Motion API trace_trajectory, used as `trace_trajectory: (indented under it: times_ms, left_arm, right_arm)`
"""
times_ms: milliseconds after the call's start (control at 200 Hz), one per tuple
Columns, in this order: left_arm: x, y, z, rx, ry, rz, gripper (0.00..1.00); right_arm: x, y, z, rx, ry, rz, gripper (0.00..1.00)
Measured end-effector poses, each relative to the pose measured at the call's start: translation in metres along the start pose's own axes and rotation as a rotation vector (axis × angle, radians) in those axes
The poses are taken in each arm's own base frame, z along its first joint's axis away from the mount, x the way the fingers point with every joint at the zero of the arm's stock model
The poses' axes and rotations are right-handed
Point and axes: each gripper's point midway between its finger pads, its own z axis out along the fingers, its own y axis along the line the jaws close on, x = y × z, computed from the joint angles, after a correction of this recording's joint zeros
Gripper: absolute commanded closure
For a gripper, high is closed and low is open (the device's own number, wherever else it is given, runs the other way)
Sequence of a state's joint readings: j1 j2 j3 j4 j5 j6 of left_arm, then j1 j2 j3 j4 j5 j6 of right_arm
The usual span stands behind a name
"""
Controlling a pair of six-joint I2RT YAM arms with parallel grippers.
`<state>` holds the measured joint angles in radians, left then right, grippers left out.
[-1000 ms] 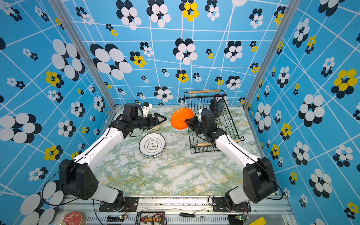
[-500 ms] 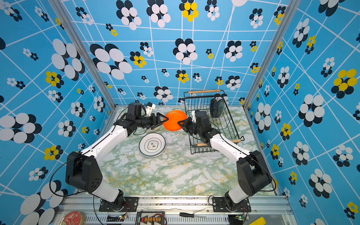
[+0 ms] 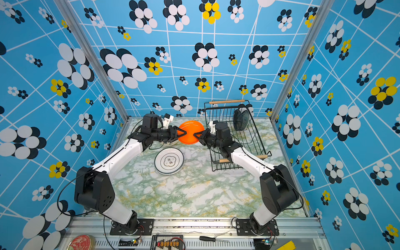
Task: Unload the plates from the dish rack
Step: Place the plate among the plates.
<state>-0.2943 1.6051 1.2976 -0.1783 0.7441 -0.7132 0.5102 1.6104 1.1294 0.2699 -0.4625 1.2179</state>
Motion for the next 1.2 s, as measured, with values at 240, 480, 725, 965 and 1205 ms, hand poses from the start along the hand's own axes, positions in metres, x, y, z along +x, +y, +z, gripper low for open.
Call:
trace_trajectory:
  times_ms: [240, 480, 725, 965, 1205]
  left_arm:
    - [0.0, -0.002, -0.002, 0.014, 0.006, -0.02, 0.81]
    - [-0.001, -0.003, -0.003, 0.026, 0.009, -0.022, 0.88]
    - [0.0, -0.001, -0.003, 0.019, 0.013, -0.014, 0.93]
    - [-0.005, 0.014, -0.014, -0.022, 0.0, -0.047, 0.95]
    - [-0.024, 0.04, -0.043, -0.083, -0.065, -0.101, 0.96]
  right_arm:
    - [-0.003, 0.011, 0.001, -0.028, -0.007, -0.011, 0.85]
    - [0.001, -0.002, 0.008, 0.007, 0.01, -0.009, 0.63]
    - [0.004, 0.001, 0.01, 0.012, 0.021, -0.023, 0.39]
    - [-0.002, 0.009, 0.008, 0.057, 0.008, -0.098, 0.16]
    - [-0.025, 0.007, -0.008, 0.264, -0.06, -0.256, 0.04]
